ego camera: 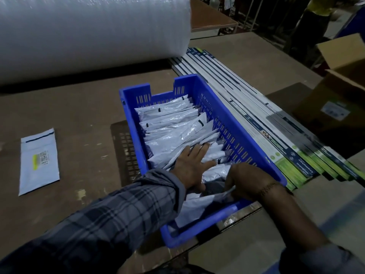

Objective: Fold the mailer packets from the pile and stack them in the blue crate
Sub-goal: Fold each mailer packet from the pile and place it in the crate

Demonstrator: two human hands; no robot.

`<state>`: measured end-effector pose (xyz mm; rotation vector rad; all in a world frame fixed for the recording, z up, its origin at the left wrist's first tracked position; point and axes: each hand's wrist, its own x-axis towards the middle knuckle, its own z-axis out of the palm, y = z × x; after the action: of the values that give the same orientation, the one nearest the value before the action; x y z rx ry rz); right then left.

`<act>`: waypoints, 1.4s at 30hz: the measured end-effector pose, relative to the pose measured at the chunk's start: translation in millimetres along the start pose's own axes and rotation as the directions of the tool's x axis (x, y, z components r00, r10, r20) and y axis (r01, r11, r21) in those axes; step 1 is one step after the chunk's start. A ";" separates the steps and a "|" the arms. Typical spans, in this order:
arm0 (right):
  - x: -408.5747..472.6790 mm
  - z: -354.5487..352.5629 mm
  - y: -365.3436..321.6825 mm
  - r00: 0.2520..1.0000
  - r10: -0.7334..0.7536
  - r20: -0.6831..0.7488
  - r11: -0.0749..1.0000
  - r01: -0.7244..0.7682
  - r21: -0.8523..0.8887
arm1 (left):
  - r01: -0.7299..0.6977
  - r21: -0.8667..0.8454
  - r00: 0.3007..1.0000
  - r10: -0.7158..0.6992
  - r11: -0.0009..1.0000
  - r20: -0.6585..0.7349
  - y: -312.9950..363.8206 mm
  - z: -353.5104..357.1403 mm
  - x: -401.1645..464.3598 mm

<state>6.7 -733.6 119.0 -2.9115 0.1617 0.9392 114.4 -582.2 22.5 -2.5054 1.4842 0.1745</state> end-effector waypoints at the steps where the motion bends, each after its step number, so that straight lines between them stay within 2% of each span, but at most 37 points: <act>1: 6.6 1.2 -2.2 0.999 0.021 0.036 1.000 -0.020 -0.023 | 0.012 0.003 1.000 -0.012 1.000 0.008 1.0 -4.2 -0.9; 5: 29.1 8.2 -9.9 0.983 0.059 0.175 0.988 -0.033 -0.148 | 0.028 -0.052 0.999 -0.026 0.998 0.037 5.0 -11.0 -4.9; 10: 29.7 4.4 -9.8 0.975 0.106 0.193 0.992 -0.091 -0.088 | 0.043 -0.197 0.995 -0.025 0.979 0.092 2.3 -21.0 -10.0; 13: 25.2 4.2 -10.1 0.975 0.113 0.190 0.991 -0.097 -0.091 | 0.033 -0.354 0.995 0.002 0.935 0.097 -2.4 -33.3 -21.6; 15: 25.1 5.4 -11.4 0.977 0.172 0.126 0.983 -0.161 -0.091 | 0.040 -0.485 0.999 -0.026 0.873 0.035 -6.8 -44.0 -36.2; 17: 21.4 5.2 -17.7 0.965 0.259 0.034 0.965 -0.256 -0.060 | 0.003 -0.589 0.989 -0.091 0.808 -0.119 -15.4 -50.0 -55.5; 19: 15.0 1.7 -29.9 0.960 0.271 -0.068 0.961 -0.274 -0.039 | -0.053 -0.649 0.928 -0.204 0.759 -0.313 -31.3 -49.0 -80.6; 21: 8.7 -8.6 -51.8 0.959 0.219 -0.182 0.975 -0.220 0.012 | -0.081 -0.669 0.798 -0.354 0.739 -0.488 -55.0 -42.2 -106.7; 22: 6.4 -14.3 -66.1 0.948 0.195 -0.251 0.981 -0.183 0.071 | -0.078 -0.675 0.719 -0.428 0.733 -0.548 -69.8 -35.9 -118.4; 24: 3.4 -26.8 -100.6 0.912 0.145 -0.384 0.984 -0.092 0.153 | -0.025 -0.706 0.599 -0.554 0.708 -0.577 -102.5 -16.9 -141.2; 26: 3.6 -36.1 -137.0 0.882 0.086 -0.463 0.984 -0.001 0.181 | 0.092 -0.748 0.545 -0.662 0.657 -0.514 -137.0 10.3 -166.6; 28: 4.9 -41.8 -171.3 0.861 0.037 -0.507 0.981 0.067 0.185 | 0.254 -0.773 0.537 -0.750 0.581 -0.387 -169.8 44.6 -194.5; 31: 11.6 -41.2 -217.4 0.827 0.025 -0.562 0.988 0.064 0.138 | 0.485 -0.759 0.490 -0.854 0.434 -0.175 -213.1 96.6 -237.9; 33: 16.2 -38.1 -243.6 0.782 0.000 -0.624 0.992 0.081 0.102 | 0.589 -0.728 0.446 -0.892 0.351 -0.068 -236.8 124.3 -266.0; 36: 26.1 -30.7 -278.7 0.705 -0.078 -0.705 0.983 0.172 0.064 | 0.749 -0.580 0.448 -0.889 0.320 0.089 -266.6 155.8 -299.9; 38: 36.2 -21.3 -303.5 0.729 -0.117 -0.674 0.968 0.234 0.086 | 0.791 -0.532 0.456 -0.871 0.302 0.183 -283.6 166.5 -314.2; 40: 48.4 -10.0 -327.4 0.789 -0.150 -0.596 0.948 0.287 0.140 | 0.791 -0.536 0.482 -0.839 0.295 0.251 -295.3 172.3 -322.4; 42: 61.2 0.8 -347.4 0.831 -0.178 -0.527 0.928 0.320 0.190 | 0.791 -0.503 0.525 -0.808 0.348 0.267 -297.0 173.3 -326.3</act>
<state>98.7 -393.8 97.0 -2.7505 -0.0642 0.0877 219.4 -123.7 -36.3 -3.3922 -0.0573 0.4593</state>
